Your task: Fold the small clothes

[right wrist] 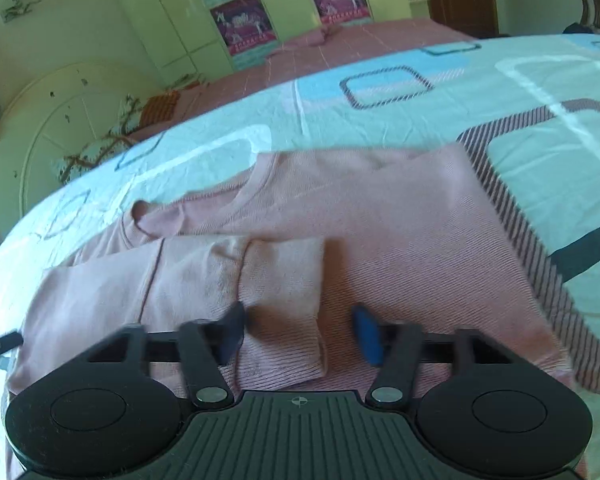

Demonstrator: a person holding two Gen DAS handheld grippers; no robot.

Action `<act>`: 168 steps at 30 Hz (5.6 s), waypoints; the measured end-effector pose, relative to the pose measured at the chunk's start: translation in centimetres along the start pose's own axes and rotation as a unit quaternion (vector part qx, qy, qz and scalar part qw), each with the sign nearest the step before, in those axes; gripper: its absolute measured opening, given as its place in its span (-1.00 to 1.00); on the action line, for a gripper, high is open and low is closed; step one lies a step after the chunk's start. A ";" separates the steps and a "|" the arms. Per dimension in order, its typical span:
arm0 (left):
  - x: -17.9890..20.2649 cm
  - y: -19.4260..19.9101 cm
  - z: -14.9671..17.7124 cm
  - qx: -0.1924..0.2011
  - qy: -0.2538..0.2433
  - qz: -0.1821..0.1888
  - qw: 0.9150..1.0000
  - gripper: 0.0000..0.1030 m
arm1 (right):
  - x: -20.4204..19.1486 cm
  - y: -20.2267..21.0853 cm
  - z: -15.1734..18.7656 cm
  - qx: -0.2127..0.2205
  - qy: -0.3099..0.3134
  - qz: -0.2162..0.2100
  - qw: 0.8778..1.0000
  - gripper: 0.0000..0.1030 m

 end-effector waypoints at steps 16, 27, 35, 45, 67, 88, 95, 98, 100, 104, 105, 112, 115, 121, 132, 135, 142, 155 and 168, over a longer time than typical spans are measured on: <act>1.9 -3.5 -0.7 -0.007 -0.041 -0.002 0.999 0.39 | 0.8 3.8 0.6 0.040 0.039 0.033 0.998 -0.92; 2.6 -7.5 -1.5 -0.016 -0.045 -0.021 0.999 0.48 | -3.0 -1.2 -2.0 0.050 0.118 0.045 0.991 -0.85; 2.6 -7.6 -1.5 -0.020 -0.046 -0.023 0.998 0.53 | -1.9 -3.3 -1.4 0.032 0.135 0.057 0.989 -0.71; 2.7 -7.2 -1.4 -0.026 -0.056 -0.031 0.998 0.53 | 0.1 -1.6 -0.7 0.021 0.118 0.079 0.990 -0.63; 4.4 -1.0 2.9 -0.029 -0.075 -0.006 0.997 0.50 | -1.3 1.9 2.1 -0.017 0.079 0.023 0.996 -0.71; 4.0 1.2 6.1 -0.035 -0.059 -0.015 0.998 0.58 | -0.3 3.4 3.5 0.001 0.137 0.076 0.988 -0.98; 4.8 2.4 6.8 -0.035 -0.059 -0.021 0.997 0.58 | -1.4 5.7 2.6 0.034 0.142 0.041 0.988 -0.96; 5.6 2.6 7.0 -0.036 -0.063 -0.027 0.997 0.58 | -2.8 5.2 2.7 0.030 0.149 0.021 0.988 -0.95; 6.0 2.5 7.2 -0.036 -0.064 -0.032 0.997 0.58 | -3.8 4.4 3.0 0.025 0.152 0.009 0.988 -0.94; 6.2 2.1 7.7 -0.042 -0.069 -0.046 0.996 0.60 | -4.6 2.5 3.8 0.001 0.170 0.007 0.985 -0.89; 6.2 2.1 7.8 -0.041 -0.070 -0.048 0.996 0.61 | -4.4 2.1 4.1 -0.004 0.172 0.007 0.985 -0.76; 7.1 3.7 7.7 -0.034 -0.072 -0.052 0.995 0.59 | -3.4 4.4 3.8 0.022 0.159 -0.018 0.987 -0.02; 7.9 4.8 7.9 -0.029 -0.076 -0.042 0.996 0.59 | -3.6 5.2 3.9 0.024 0.157 -0.029 0.987 -0.02; 9.8 7.0 8.8 -0.031 -0.089 -0.016 0.995 0.59 | -5.3 6.7 5.5 0.017 0.162 -0.049 0.985 -0.02; 8.3 8.7 15.3 -0.064 -0.150 0.001 0.987 0.62 | -9.2 8.3 12.4 -0.019 0.198 -0.041 0.979 -0.03; 6.3 9.6 15.8 -0.054 -0.155 -0.007 0.986 0.69 | -8.6 7.9 14.0 -0.034 0.208 -0.005 0.978 -0.03; 0.5 12.2 16.3 -0.056 -0.118 -0.027 0.991 0.76 | -4.1 11.3 16.4 -0.025 0.181 0.060 0.981 -0.03; 4.6 16.2 18.7 -0.055 -0.137 0.040 0.988 0.54 | -10.9 15.2 18.9 -0.001 0.184 0.001 0.983 -0.03; 1.1 17.5 20.9 -0.079 -0.131 0.003 0.988 0.57 | -6.5 17.4 22.9 -0.033 0.171 0.059 0.983 -0.03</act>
Point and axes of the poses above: each gripper's, at about its wrist camera, not at the fingertips, and y roughly against the way its jaws point, x to its right, z to its underside, the point moved 4 cm from there along -y, roughly the way its jaws point, and after that the axes turned 9 degrees about y, right-handed, at the moved point
